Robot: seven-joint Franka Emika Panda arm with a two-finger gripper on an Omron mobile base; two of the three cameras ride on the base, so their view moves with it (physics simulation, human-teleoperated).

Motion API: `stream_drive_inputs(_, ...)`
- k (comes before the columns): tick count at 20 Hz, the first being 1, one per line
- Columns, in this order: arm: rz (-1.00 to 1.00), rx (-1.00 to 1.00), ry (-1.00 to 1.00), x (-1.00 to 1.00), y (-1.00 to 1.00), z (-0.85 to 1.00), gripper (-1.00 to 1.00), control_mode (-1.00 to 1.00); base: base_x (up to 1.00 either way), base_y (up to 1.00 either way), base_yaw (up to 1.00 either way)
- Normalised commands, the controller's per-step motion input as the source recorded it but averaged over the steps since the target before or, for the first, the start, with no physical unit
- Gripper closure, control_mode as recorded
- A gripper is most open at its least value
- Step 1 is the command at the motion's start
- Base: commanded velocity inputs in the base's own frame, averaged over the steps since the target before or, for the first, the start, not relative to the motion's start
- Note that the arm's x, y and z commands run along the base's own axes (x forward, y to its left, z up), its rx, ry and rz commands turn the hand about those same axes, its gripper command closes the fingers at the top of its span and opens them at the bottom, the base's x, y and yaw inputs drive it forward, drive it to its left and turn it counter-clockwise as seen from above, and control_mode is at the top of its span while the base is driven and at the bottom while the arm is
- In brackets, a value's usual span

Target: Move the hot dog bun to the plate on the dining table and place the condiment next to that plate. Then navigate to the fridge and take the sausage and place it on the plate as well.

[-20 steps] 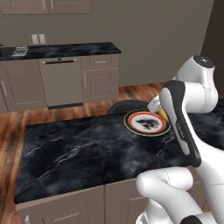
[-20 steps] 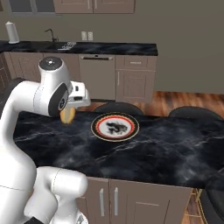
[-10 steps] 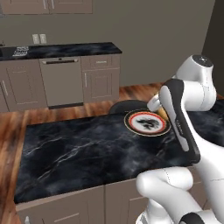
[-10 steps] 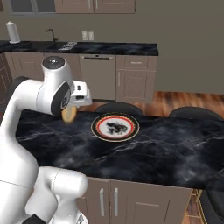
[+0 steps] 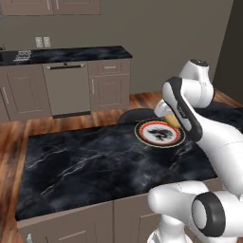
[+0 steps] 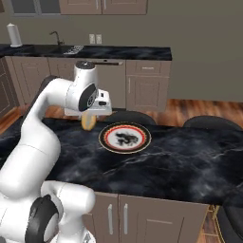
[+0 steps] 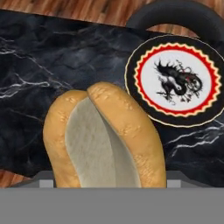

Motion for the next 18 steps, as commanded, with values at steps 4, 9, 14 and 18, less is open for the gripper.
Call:
stream_drive_inputs(4,0.00,0.04,0.11,0.23,-0.32,-0.42,1.00,-1.00,0.00,0.00,0.00)
stream_drive_inputs(9,0.00,0.01,0.02,0.51,-0.25,-0.46,1.00,-1.00,0.00,0.00,0.00)
stream_drive_inputs(14,0.00,0.00,0.00,0.56,-0.10,-0.47,1.00,-1.00,0.00,0.00,0.00)
stream_drive_inputs(18,0.00,0.00,0.05,0.54,-0.06,-0.46,1.00,-1.00,0.00,0.00,0.00)
